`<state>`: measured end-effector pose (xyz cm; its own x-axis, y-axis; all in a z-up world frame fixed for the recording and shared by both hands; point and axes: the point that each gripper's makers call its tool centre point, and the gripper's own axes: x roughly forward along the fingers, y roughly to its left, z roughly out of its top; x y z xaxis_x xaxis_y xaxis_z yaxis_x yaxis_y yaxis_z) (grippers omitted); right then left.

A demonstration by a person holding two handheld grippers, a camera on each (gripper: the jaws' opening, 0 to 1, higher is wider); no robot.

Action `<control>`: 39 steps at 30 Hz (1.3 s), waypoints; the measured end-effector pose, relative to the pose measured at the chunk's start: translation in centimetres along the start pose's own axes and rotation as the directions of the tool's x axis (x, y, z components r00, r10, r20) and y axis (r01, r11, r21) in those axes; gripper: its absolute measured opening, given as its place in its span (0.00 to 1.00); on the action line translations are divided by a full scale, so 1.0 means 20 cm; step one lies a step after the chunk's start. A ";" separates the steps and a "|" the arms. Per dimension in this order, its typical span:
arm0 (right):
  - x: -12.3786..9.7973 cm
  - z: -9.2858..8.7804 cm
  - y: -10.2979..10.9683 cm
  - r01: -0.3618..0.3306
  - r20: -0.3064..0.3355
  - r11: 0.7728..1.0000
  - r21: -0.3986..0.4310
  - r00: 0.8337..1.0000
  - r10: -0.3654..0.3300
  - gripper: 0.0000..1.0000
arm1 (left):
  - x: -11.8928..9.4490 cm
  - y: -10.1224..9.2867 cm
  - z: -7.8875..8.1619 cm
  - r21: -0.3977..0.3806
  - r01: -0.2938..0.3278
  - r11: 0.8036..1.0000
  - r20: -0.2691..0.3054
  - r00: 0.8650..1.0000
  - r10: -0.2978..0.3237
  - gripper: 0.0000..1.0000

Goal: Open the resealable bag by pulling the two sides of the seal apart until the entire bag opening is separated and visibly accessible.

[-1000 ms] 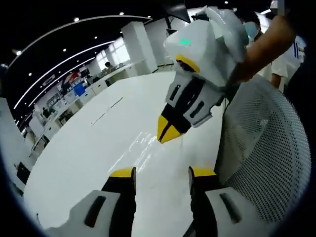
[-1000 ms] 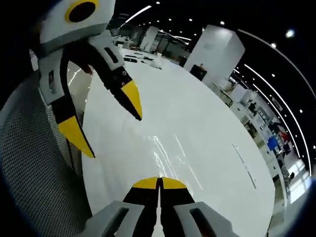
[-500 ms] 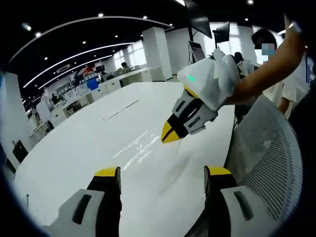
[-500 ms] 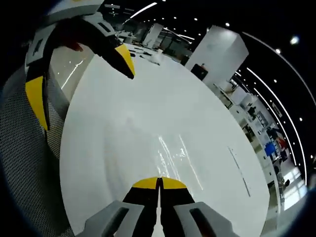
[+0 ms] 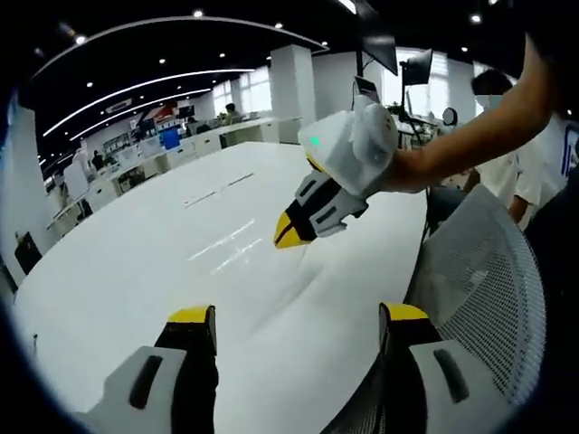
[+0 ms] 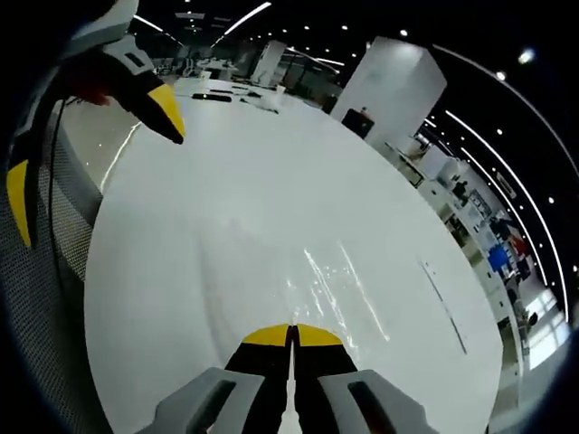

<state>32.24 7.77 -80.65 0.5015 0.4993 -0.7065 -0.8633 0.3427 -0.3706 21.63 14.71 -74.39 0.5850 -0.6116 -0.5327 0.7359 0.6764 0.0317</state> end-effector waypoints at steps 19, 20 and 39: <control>-0.02 -0.09 0.14 -0.065 -0.004 0.986 0.152 0.998 0.066 0.03 | 0.01 -0.02 -0.02 0.003 0.007 1.000 -0.022 1.000 -0.007 0.74; -0.02 -0.09 0.15 -0.072 -0.002 0.985 0.159 0.997 0.073 0.03 | 0.01 -0.02 -0.02 0.003 0.007 1.000 -0.024 1.000 -0.007 0.74; -0.28 -0.15 0.17 0.001 0.068 0.900 0.437 0.997 -0.034 0.19 | -0.03 -0.02 -0.04 -0.007 -0.013 1.000 -0.020 1.000 0.013 0.74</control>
<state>26.42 3.74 -79.76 0.5332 0.5401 -0.6512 -0.7513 0.6562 -0.0709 20.70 15.12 -74.83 0.5874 -0.5943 -0.5493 0.7257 0.6873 0.0324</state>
